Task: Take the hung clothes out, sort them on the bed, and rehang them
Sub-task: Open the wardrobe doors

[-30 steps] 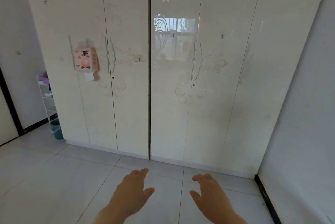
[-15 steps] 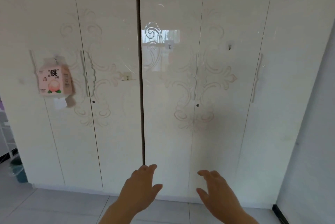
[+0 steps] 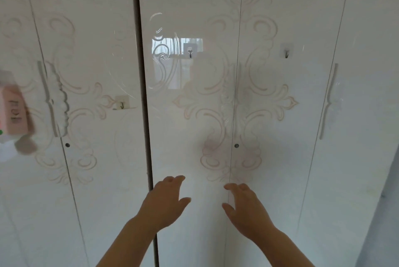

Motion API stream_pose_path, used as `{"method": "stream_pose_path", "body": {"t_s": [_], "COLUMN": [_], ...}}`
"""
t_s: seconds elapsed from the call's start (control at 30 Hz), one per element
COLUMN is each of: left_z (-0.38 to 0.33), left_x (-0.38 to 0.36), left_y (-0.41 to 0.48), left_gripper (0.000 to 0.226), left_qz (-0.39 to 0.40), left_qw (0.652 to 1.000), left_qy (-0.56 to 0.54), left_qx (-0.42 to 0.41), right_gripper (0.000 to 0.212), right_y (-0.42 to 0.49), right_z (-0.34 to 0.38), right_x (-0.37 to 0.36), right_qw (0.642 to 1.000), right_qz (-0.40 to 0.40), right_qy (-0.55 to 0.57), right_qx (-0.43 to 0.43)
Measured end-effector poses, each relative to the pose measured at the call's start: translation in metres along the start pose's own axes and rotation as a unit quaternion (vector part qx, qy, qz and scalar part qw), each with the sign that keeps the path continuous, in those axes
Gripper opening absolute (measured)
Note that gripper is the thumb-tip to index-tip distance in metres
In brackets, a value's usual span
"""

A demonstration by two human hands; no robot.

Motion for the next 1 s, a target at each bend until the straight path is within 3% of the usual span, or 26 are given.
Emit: {"method": "stream_pose_path", "body": {"t_s": [0.37, 0.6, 0.83, 1.0], "left_z": [-0.012, -0.022, -0.049, -0.075], "left_x": [0.004, 0.017, 0.032, 0.038], "left_y": [0.179, 0.297, 0.380, 0.410], "left_gripper": [0.058, 0.060, 0.057, 0.046], "left_qz": [-0.065, -0.136, -0.189, -0.302], "left_qw": [0.994, 0.974, 0.935, 0.872], "left_qy": [-0.034, -0.036, -0.082, -0.138], "left_qx": [-0.077, -0.178, -0.289, -0.360], "right_gripper": [0.046, 0.047, 0.045, 0.047], "right_y": [0.158, 0.260, 0.333, 0.358], "right_z": [-0.041, -0.056, -0.058, -0.069], "right_x": [0.005, 0.032, 0.082, 0.120], "right_qw": [0.999, 0.988, 0.955, 0.925], "right_qz": [-0.043, -0.144, -0.292, -0.374], "right_qy": [-0.016, -0.039, -0.051, -0.072], "right_qx": [-0.014, -0.042, -0.021, 0.002]}}
Point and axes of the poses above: each hand's wrist, its own y-axis towards the middle knuckle, its own x-axis out of the back of the hand, z = x × y, the point moved 8 cm from there along y, towards the middle knuckle, and after that the axes turned 2 degrees about -z, right-handed, at the moved point
